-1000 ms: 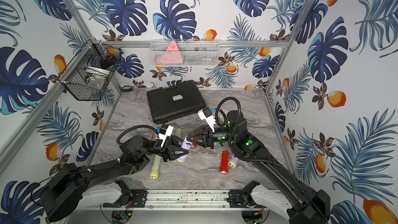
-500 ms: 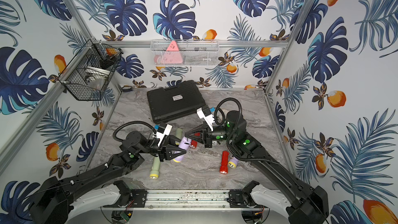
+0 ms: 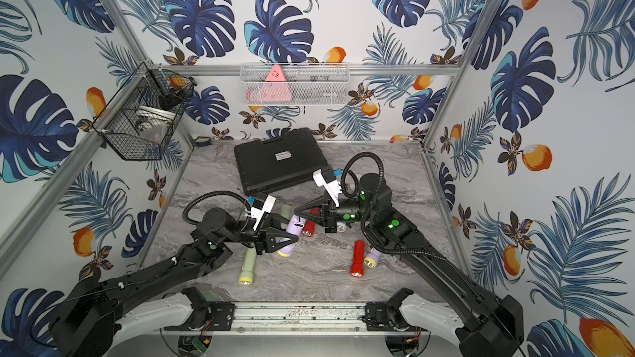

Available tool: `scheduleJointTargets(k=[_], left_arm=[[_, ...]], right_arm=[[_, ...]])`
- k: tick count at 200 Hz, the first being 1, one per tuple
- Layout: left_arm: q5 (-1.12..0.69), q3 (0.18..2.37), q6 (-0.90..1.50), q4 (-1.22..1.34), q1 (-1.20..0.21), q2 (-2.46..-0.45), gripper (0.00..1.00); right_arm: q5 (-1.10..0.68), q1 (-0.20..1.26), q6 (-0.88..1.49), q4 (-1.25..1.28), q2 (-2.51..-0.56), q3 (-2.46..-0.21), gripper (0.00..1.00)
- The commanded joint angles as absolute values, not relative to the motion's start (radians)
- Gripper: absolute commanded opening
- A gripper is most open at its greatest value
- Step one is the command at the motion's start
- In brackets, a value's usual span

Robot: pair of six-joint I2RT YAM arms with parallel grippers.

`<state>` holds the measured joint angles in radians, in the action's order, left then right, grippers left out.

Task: Close the plug at the bottom of the flashlight
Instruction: Close the plug of the flashlight.

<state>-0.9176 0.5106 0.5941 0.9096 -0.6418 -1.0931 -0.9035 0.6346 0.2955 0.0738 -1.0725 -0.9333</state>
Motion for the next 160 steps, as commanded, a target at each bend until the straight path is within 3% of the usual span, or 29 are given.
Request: scheduleJointTargets(k=[1,31,45,67,107,140,160], left_arm=[[-0.924,0.518,0.647,1.31,-0.646,-1.099,0.0],[-0.939,0.506,0.706,1.39,-0.646,-1.13,0.0],[-0.944,0.506,0.722,1.411,-0.646,-1.139,0.0],[-0.955,0.508,0.741,1.436,-0.646,-1.152,0.0],[-0.946,0.5,0.755,1.454,-0.646,-1.155,0.0],[-0.945,0.491,0.764,1.448,-0.646,-1.146,0.0],[-0.936,0.484,0.756,1.423,-0.646,-1.129,0.0]], right_arm=[[-0.805,0.64,0.204,-0.199,-1.104,-0.957,0.0],[-0.719,0.638,0.142,-0.277,-1.121,-1.029,0.0],[-0.661,0.636,0.123,-0.305,-1.122,-1.054,0.14],[-0.554,0.635,0.102,-0.325,-1.118,-1.074,0.27],[-0.393,0.63,0.085,-0.331,-1.128,-1.115,0.41],[-0.201,0.622,0.108,-0.336,-1.166,-1.168,0.46],[-0.177,0.617,0.109,-0.329,-1.174,-1.18,0.47]])
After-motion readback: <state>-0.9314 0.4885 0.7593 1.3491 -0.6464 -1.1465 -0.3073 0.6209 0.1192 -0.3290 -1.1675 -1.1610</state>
